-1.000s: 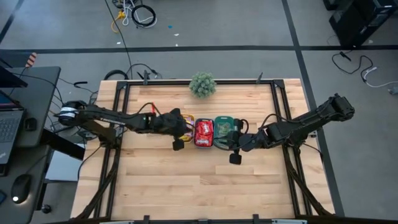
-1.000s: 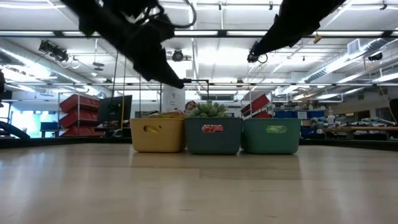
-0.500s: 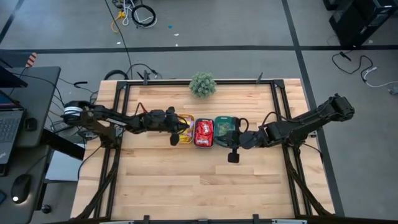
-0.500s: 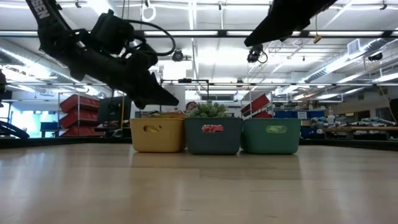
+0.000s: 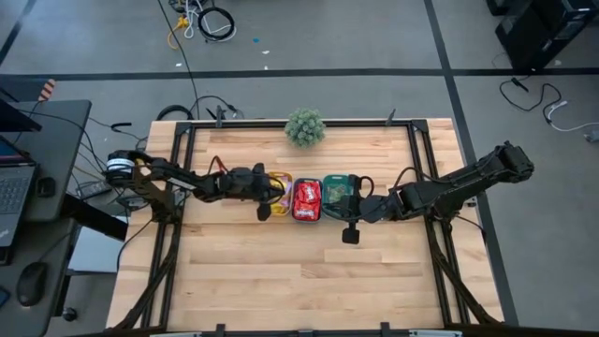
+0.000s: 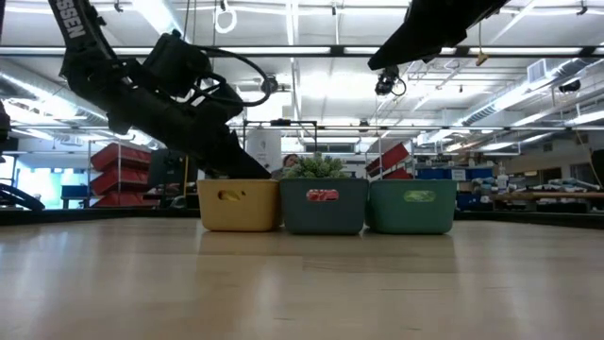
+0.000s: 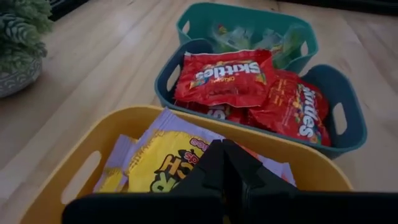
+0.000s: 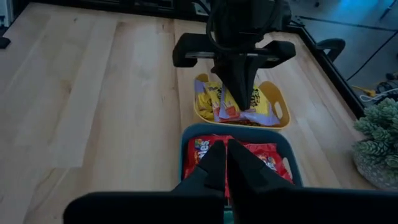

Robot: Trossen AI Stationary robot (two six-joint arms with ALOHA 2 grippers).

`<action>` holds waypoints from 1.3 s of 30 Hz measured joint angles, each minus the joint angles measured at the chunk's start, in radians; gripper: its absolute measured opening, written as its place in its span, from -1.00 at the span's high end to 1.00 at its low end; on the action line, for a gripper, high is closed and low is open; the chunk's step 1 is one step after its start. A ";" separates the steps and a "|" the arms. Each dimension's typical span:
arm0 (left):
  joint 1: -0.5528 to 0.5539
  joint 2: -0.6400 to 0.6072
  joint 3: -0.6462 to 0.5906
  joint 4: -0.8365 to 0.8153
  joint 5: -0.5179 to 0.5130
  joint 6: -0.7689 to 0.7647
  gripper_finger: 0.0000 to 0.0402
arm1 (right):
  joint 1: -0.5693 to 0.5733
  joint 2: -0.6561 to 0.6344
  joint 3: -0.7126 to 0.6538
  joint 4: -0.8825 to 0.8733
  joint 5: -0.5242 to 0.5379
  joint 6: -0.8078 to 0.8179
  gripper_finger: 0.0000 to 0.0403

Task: Sort candy
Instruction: Put the yellow candy pack into the yellow bin, then return to Home Position

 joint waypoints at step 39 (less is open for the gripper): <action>0.004 -0.488 -0.068 -0.197 0.182 0.136 1.00 | -0.326 -0.113 -0.500 0.728 -0.405 -0.185 1.00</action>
